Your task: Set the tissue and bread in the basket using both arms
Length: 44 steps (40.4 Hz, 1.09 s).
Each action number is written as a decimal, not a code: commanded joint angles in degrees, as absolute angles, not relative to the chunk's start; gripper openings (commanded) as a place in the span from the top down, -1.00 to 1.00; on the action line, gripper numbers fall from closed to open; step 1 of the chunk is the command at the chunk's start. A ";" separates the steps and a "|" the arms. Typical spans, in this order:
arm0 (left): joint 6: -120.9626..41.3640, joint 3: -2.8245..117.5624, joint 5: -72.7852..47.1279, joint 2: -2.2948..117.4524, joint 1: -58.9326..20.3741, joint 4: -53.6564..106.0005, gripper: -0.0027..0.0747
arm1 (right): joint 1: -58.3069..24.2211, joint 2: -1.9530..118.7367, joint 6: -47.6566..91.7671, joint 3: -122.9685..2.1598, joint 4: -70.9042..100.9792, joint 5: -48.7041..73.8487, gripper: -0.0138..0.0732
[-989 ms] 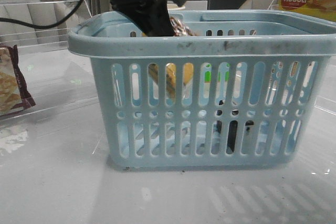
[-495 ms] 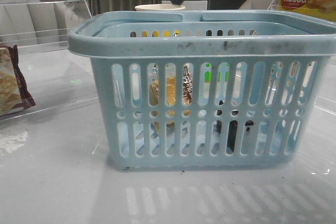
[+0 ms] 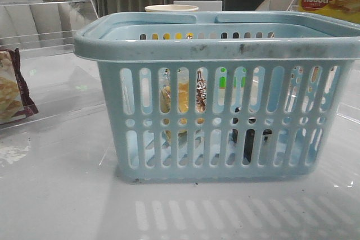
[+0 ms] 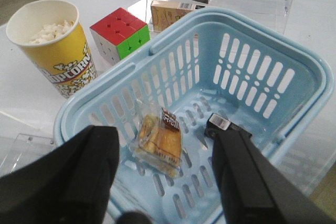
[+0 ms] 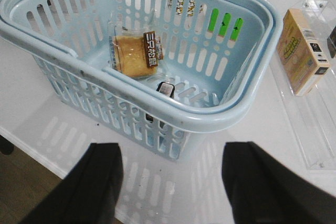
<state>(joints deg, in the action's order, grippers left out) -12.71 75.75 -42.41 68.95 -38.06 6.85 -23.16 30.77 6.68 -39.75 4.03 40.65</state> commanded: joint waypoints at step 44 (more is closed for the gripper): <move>-7.57 41.63 -37.90 32.79 -38.39 4.64 -0.24 | -23.11 30.83 7.04 -38.51 2.28 37.86 -0.37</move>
